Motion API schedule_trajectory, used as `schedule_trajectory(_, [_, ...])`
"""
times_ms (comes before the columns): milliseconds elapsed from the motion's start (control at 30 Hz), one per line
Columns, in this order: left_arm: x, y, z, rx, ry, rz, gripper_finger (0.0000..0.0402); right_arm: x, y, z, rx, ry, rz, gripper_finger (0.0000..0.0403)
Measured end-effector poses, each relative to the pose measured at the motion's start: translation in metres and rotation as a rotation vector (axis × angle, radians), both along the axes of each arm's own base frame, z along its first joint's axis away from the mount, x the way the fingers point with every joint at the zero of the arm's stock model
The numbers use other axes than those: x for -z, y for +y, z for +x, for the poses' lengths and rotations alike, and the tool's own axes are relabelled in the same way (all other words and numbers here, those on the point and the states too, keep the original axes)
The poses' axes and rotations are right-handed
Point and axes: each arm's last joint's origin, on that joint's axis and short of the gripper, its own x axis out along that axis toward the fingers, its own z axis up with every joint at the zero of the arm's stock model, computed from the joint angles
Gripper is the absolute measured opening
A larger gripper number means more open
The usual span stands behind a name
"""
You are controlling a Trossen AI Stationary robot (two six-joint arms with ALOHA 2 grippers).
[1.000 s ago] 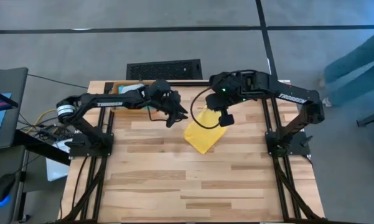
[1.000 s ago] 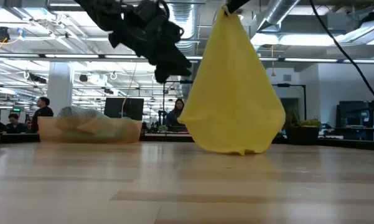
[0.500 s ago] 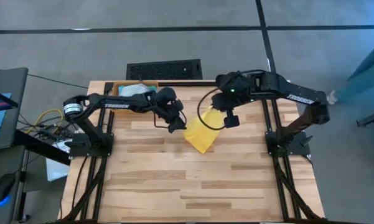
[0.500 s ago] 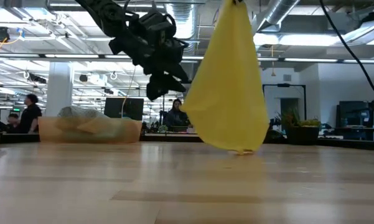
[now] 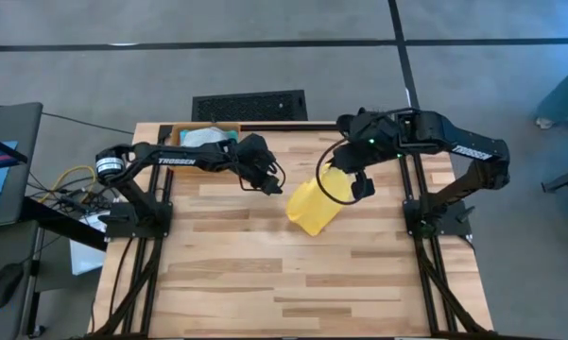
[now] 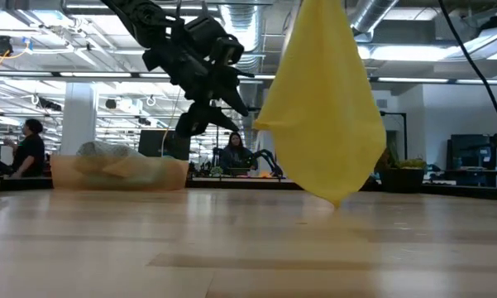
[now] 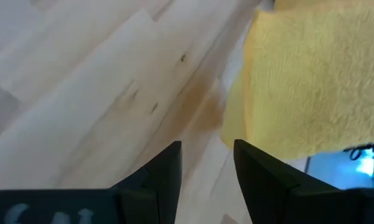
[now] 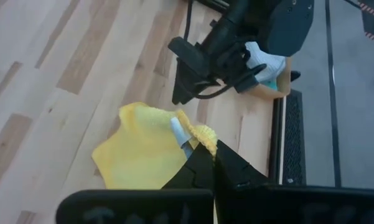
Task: Fold microfiber towels
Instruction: Fold the yellow microfiber towel
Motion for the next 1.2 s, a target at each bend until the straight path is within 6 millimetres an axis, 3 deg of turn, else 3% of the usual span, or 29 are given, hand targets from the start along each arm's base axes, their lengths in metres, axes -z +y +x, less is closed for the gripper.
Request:
schedule_trajectory(400, [-0.003, -0.019, 0.009, -0.032, -0.019, -0.026, 0.0138, 0.000, 0.006, 0.001, -0.023, -0.003, 0.000, 0.0008])
schedule_trajectory(767, [0.033, -0.025, 0.040, 0.029, -0.085, -0.131, 0.0138, 0.000, 0.006, 0.002, -0.024, -0.008, 0.001, 0.0008])
schedule_trajectory(1200, [0.025, -0.021, 0.045, 0.068, -0.202, -0.102, 0.0137, 0.000, 0.005, 0.002, -0.023, -0.008, 0.001, 0.0008])
